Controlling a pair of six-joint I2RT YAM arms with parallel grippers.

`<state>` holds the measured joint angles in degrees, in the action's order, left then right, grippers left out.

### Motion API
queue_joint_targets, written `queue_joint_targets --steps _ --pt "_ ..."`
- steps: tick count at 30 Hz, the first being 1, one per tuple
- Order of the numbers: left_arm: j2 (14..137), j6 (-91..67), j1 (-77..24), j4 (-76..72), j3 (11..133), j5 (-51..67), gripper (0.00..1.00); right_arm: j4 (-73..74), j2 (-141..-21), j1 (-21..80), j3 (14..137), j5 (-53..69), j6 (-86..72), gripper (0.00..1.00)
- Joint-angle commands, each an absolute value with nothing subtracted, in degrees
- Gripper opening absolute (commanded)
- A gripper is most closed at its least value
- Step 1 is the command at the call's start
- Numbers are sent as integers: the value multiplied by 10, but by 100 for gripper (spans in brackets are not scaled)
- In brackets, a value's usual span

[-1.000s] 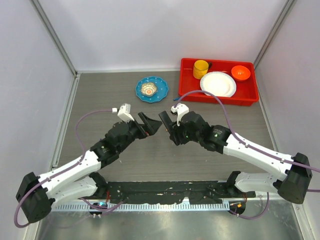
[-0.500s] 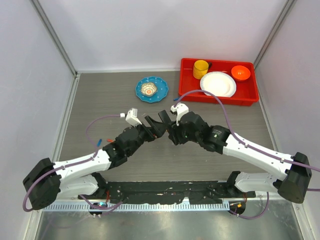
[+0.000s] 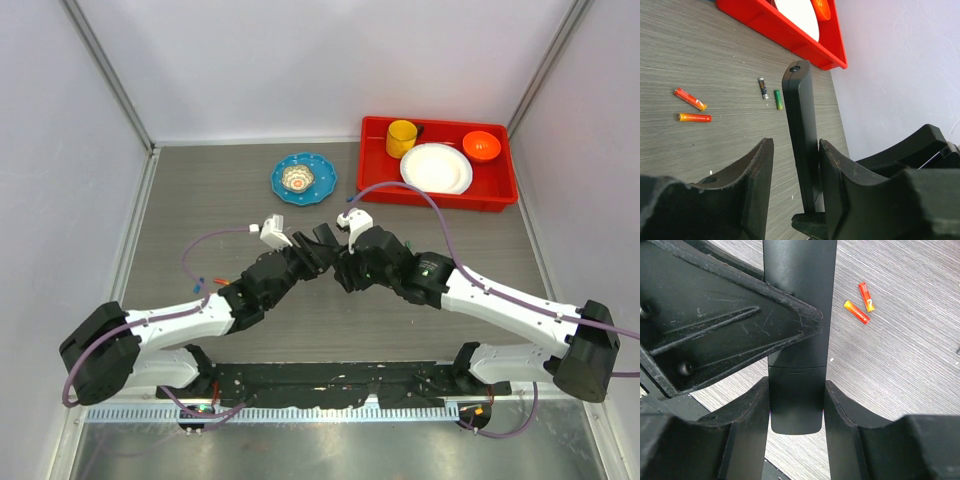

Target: Load the batteries into the remote control

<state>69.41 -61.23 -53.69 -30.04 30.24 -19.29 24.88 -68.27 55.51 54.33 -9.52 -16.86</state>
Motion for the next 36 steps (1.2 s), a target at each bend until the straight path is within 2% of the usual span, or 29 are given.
queue_joint_targets --steps 1,9,15,20,21,23,26,27,30,36 --pt "699 -608 -540 -334 323 -203 42 222 -675 561 556 -112 -173 1" --pt "715 -614 -544 -358 321 -193 43 221 -672 562 553 -108 -177 1" --pt "727 -614 -548 -369 321 -192 35 219 -672 562 552 -108 -178 1" --pt "723 -615 -548 -371 316 -196 18 221 -669 562 550 -109 -178 1" --pt "723 -616 -549 -366 318 -196 9 221 -669 562 551 -110 -178 1" --pt "722 -618 -548 -351 322 -200 0 223 -668 562 550 -114 -179 1" --pt "720 -621 -548 -363 310 -211 0 230 -664 562 552 -120 -183 16" --pt "716 -624 -548 -367 306 -214 0 234 -662 562 554 -120 -184 30" --pt "705 -616 -547 -374 295 -230 0 260 -652 562 572 -118 -188 46" --pt "656 -597 -508 -371 279 -226 0 340 -612 562 630 -119 -178 59"
